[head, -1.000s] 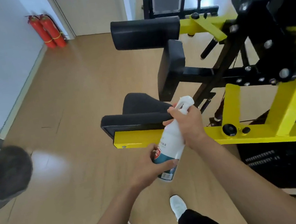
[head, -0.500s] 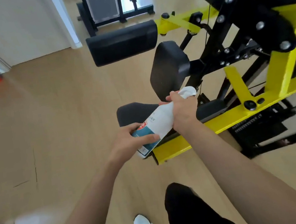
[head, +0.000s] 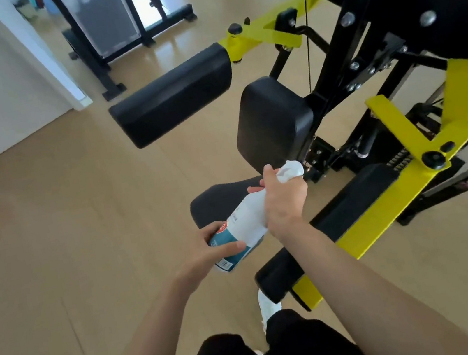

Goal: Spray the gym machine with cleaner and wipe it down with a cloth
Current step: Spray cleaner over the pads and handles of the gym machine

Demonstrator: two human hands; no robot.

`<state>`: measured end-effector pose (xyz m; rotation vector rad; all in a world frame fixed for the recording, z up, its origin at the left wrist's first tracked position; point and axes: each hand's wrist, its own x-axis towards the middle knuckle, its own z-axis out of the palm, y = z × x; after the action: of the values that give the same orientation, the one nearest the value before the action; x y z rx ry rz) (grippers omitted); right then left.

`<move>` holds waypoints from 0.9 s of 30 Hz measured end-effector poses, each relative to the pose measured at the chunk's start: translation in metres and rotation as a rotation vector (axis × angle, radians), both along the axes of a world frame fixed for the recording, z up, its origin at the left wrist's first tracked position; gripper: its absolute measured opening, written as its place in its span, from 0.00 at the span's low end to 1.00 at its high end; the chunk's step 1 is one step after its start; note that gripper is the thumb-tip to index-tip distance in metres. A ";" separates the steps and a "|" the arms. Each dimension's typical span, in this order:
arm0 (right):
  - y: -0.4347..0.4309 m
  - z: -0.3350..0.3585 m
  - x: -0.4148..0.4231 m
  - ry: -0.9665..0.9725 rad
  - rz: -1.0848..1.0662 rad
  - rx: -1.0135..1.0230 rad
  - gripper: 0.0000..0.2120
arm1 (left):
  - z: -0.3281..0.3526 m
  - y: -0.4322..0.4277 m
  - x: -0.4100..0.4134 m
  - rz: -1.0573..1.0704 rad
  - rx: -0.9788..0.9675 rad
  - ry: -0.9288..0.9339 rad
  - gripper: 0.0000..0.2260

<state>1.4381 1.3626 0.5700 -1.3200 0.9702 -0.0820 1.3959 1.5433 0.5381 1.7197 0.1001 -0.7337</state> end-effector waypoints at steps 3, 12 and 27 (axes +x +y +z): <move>0.003 -0.005 0.008 0.030 -0.030 -0.070 0.15 | -0.013 0.006 0.017 -0.082 0.002 0.042 0.32; 0.050 -0.024 0.037 0.167 -0.231 -0.105 0.11 | -0.049 0.047 0.082 -0.341 -0.014 0.118 0.29; 0.140 -0.008 0.046 0.103 -0.519 -0.153 0.15 | -0.045 0.118 0.158 -0.655 -0.087 0.073 0.26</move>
<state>1.4839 1.5029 0.5620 -1.1892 1.3991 -0.4971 1.5539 1.6615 0.4930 1.6435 -0.4604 -1.2566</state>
